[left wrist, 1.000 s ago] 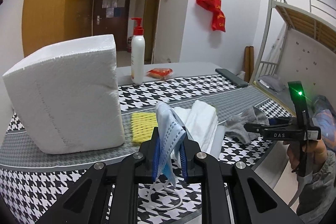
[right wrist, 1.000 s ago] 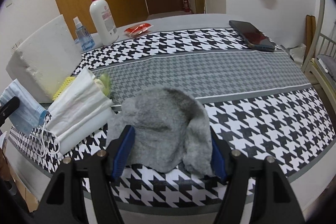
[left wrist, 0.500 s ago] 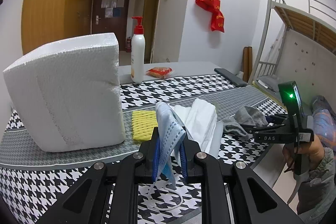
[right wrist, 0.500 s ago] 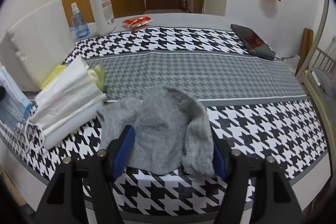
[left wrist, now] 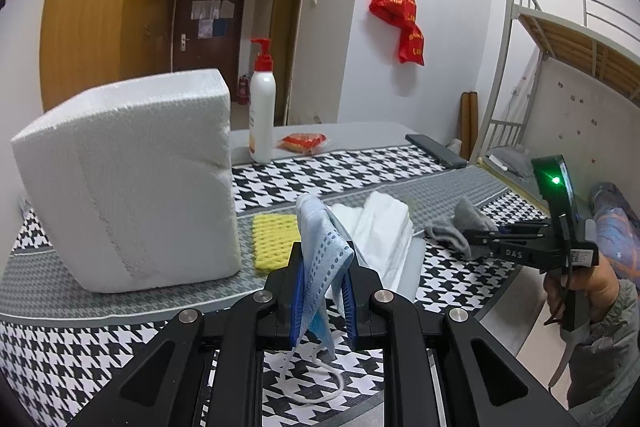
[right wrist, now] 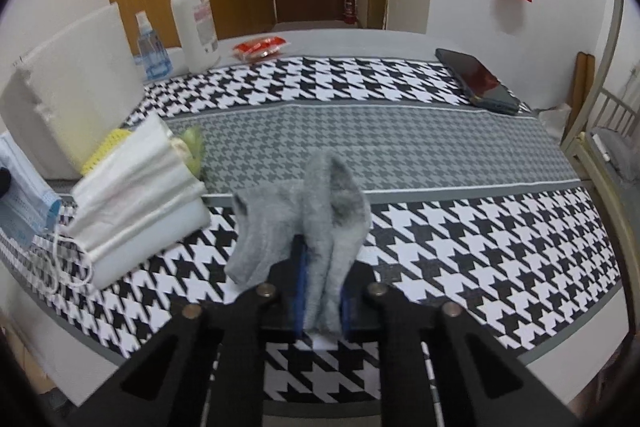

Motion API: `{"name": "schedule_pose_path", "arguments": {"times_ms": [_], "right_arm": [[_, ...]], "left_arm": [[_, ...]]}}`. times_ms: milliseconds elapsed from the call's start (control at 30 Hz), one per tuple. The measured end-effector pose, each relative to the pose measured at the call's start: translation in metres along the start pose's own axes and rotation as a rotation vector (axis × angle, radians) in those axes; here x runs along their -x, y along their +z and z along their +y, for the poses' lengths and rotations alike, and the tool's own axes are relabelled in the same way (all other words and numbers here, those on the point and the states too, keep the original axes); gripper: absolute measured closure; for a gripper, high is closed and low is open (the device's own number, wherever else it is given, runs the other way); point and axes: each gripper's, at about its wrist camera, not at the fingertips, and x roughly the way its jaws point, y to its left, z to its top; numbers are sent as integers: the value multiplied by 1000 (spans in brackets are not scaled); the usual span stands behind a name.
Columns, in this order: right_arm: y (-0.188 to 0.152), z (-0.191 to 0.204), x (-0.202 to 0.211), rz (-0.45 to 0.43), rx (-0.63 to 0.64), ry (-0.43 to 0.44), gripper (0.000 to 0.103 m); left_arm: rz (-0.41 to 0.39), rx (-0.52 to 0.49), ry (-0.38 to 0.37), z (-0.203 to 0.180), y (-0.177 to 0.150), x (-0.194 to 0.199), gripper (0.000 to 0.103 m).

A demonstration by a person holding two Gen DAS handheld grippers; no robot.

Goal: Organize soft objects

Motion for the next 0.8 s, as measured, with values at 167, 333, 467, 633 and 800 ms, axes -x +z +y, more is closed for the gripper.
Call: {"name": "schedule_pose_path", "arguments": {"times_ms": [167,333,467,633,800], "right_arm": [[8,-2,37,-99,-17,35,87],[12,1,61,-164,-10,63,87],[14,2,69,-196,-20,90,87],[15,10,85,-240,-6,115,87],[16,21,97,-274,19,144,87]], "left_arm": [[-26,-4,16,0,5,9,85],[-54,-21,25,-4,9,19,85],[-69,-27,31,-5,10,25,85],[-94,-41,47,-8,11,35,85],[-118,-50,69,-10,15,44,85]]}}
